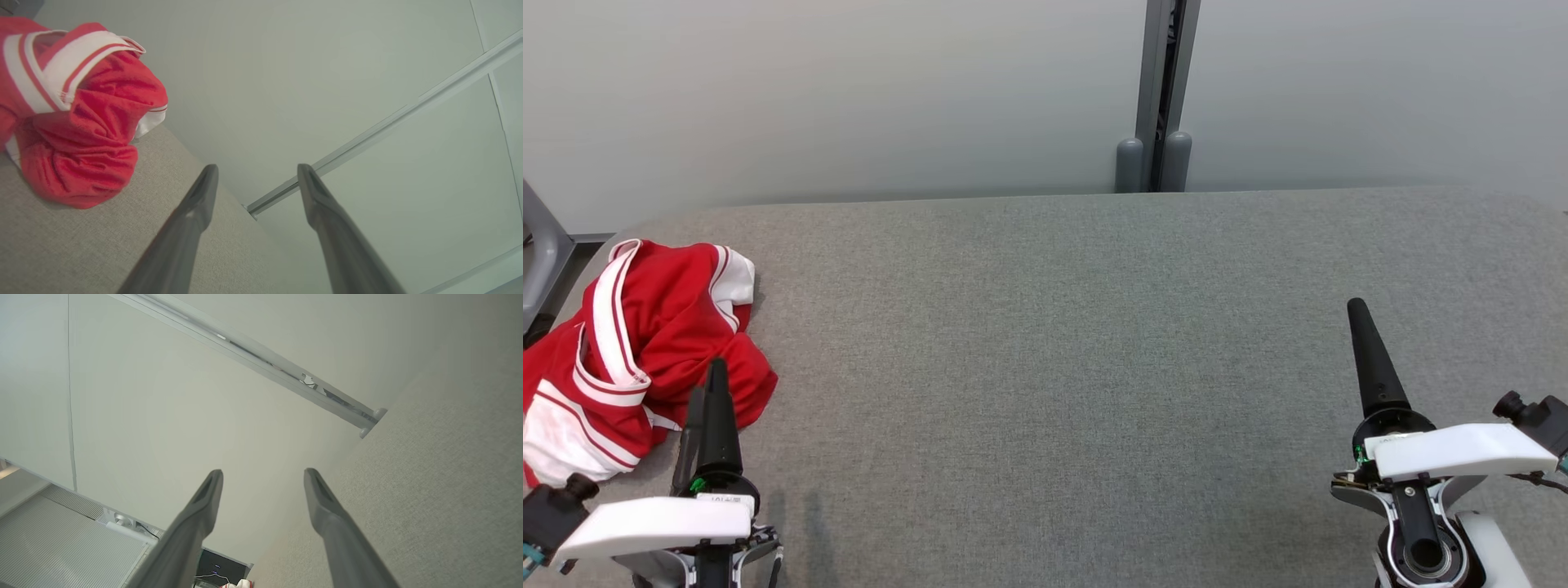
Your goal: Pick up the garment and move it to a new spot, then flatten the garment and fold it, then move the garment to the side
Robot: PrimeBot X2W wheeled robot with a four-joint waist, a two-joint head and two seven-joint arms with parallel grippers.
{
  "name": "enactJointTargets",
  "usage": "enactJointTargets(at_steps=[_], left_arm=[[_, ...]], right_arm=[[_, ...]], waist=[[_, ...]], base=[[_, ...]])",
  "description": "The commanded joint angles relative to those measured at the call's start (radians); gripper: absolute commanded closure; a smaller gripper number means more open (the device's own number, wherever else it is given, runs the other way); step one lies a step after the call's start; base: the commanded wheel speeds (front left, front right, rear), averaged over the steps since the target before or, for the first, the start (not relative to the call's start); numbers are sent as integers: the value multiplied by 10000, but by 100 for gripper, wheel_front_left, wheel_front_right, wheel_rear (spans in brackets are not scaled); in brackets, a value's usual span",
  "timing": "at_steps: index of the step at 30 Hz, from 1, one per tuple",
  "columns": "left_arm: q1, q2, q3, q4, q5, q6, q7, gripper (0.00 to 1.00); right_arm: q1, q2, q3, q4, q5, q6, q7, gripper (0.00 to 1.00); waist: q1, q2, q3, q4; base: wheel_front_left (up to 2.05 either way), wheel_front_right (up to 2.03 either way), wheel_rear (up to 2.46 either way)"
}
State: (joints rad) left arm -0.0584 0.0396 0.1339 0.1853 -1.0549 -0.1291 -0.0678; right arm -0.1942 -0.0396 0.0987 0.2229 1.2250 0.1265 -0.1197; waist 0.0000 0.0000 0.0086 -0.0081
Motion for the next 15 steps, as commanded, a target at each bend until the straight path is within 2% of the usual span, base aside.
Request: enactJointTargets(at_steps=[1,10,15], left_arm=[[-294,76,-13,-167,348,-13,-78,0],[-279,87,-93,-391,2840,24,-393,0],[-152,87,-240,-415,3883,71,-556,0]], right_arm=[[-61,-81,-51,-217,-402,47,-104,0],[32,-98,-162,-153,-3734,51,-332,0],[72,-101,-260,-250,-4933,52,-447,0]], waist=[[0,0,6,-2],[0,0,26,-7],[0,0,36,-20]], base=[[0,0,0],[0,0,0],[0,0,0]])
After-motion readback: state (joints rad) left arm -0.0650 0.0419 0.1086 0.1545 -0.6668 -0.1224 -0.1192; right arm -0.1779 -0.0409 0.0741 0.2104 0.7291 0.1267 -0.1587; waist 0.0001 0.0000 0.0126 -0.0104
